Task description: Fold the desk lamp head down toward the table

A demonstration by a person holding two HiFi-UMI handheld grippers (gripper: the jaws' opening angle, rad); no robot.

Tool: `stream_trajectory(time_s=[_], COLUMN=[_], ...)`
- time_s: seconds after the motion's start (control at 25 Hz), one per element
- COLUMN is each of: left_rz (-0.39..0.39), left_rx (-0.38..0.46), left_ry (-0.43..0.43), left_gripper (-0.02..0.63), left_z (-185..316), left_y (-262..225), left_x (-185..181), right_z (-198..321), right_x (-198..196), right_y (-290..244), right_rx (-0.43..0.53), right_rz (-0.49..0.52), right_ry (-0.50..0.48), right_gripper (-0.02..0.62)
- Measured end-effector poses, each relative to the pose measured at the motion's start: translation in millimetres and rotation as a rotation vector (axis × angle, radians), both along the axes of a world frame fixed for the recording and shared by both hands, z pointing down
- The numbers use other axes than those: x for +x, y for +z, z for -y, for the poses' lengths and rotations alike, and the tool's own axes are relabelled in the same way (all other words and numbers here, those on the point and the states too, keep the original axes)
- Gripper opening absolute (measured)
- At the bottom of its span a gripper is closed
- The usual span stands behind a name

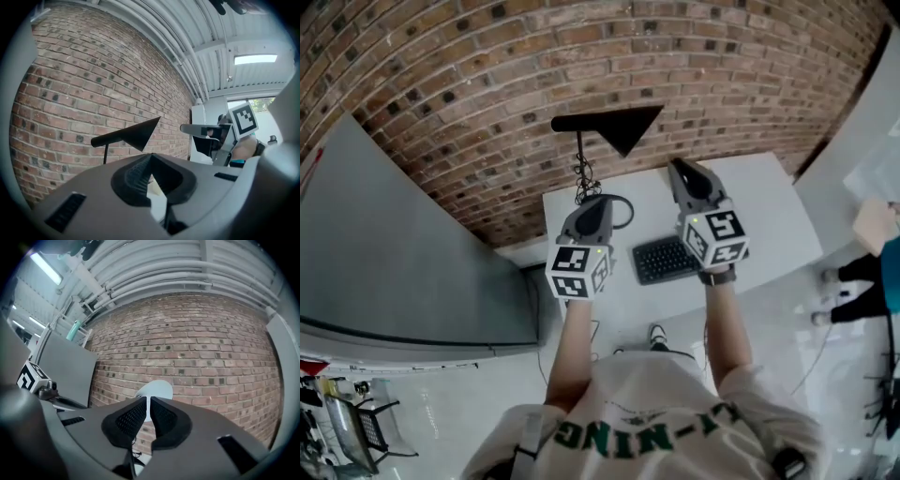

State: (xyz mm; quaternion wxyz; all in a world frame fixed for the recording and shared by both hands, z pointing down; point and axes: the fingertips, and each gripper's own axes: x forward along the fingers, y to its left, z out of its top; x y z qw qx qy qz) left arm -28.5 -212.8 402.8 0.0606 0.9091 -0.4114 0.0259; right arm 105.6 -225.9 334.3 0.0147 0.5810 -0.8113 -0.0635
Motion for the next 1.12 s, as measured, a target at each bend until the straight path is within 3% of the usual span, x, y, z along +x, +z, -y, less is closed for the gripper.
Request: stream_trajectory(time_s=[0.2, 0.44, 0.88, 1.12], left_rz=[0.003, 0.013, 0.017, 0.02], left_rx=[-0.008, -0.025, -0.04, -0.045], left_ry=[-0.048, -0.074, -0.089, -0.085], left_gripper=[0.0, 0.0, 0.0, 0.0], left_z=[18.5, 34.3, 50.2, 54.5], left_y=[2.2, 8.3, 14.0, 14.7], left_x=[4.6, 16.1, 26.2, 29.4], right_z=[40.1, 76.4, 104.4, 119.1], right_x=[14.4, 25.9, 17.3, 13.2], right_y=[-22.3, -30.9, -31.6, -35.5], right_rx=[0.054, 0.081, 0.081, 0.111], right_rz=[-0.148, -0.231, -0.388, -0.398], right_ry=[-0.07, -0.098, -0.187, -0.21], right_gripper=[0.006, 0.011, 0.123, 0.124])
